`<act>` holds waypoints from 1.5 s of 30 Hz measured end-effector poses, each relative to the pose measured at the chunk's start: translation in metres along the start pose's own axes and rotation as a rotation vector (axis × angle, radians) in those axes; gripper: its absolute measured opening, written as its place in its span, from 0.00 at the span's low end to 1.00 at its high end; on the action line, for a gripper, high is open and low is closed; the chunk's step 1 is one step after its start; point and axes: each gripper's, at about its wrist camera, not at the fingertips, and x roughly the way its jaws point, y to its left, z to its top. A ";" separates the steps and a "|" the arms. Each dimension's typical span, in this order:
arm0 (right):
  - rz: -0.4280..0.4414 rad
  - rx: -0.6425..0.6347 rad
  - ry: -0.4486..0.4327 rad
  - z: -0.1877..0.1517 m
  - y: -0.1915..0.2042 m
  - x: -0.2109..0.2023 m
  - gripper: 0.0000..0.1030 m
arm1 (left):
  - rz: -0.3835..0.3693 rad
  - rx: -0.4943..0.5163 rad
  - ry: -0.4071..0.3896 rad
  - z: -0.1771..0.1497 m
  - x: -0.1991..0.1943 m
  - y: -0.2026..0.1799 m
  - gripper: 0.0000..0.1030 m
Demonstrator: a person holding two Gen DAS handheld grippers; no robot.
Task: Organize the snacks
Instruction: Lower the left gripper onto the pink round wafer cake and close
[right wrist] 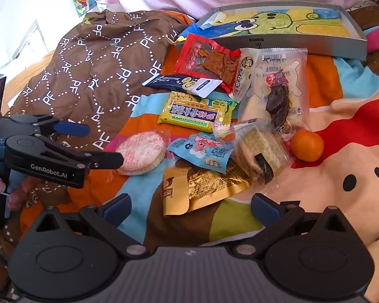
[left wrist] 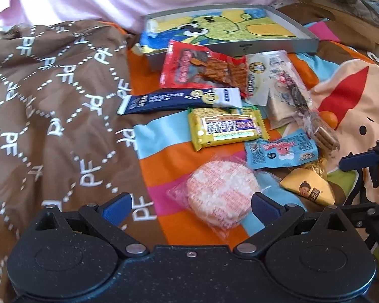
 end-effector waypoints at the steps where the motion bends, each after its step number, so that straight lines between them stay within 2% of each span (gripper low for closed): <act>1: 0.000 -0.002 -0.003 0.000 0.000 0.001 1.00 | -0.011 0.013 0.000 0.002 0.003 -0.001 0.98; 6: 0.008 0.009 -0.017 0.001 -0.001 0.007 1.00 | -0.065 0.102 0.042 0.010 0.021 -0.006 0.97; 12: 0.014 0.044 -0.025 0.004 -0.007 0.014 1.00 | -0.099 0.070 0.085 0.018 0.037 0.004 0.97; 21: -0.067 -0.013 -0.021 0.005 0.001 0.023 0.99 | -0.148 0.041 0.130 0.022 0.051 0.005 0.94; 30: -0.164 0.010 -0.040 0.001 0.004 0.013 0.81 | -0.182 -0.061 0.161 0.024 0.054 0.013 0.91; 34: -0.219 0.021 -0.043 -0.005 0.006 0.002 0.79 | -0.189 -0.115 0.184 0.024 0.051 0.013 0.90; 37: -0.235 0.028 -0.055 -0.008 0.006 -0.002 0.81 | -0.178 -0.099 0.188 0.024 0.053 0.009 0.91; 40: -0.215 0.059 -0.079 -0.005 0.003 -0.003 0.85 | -0.175 -0.058 0.187 0.026 0.056 0.006 0.92; 45: -0.232 0.106 -0.089 0.002 -0.001 0.010 0.86 | -0.176 -0.011 0.182 0.030 0.061 0.007 0.93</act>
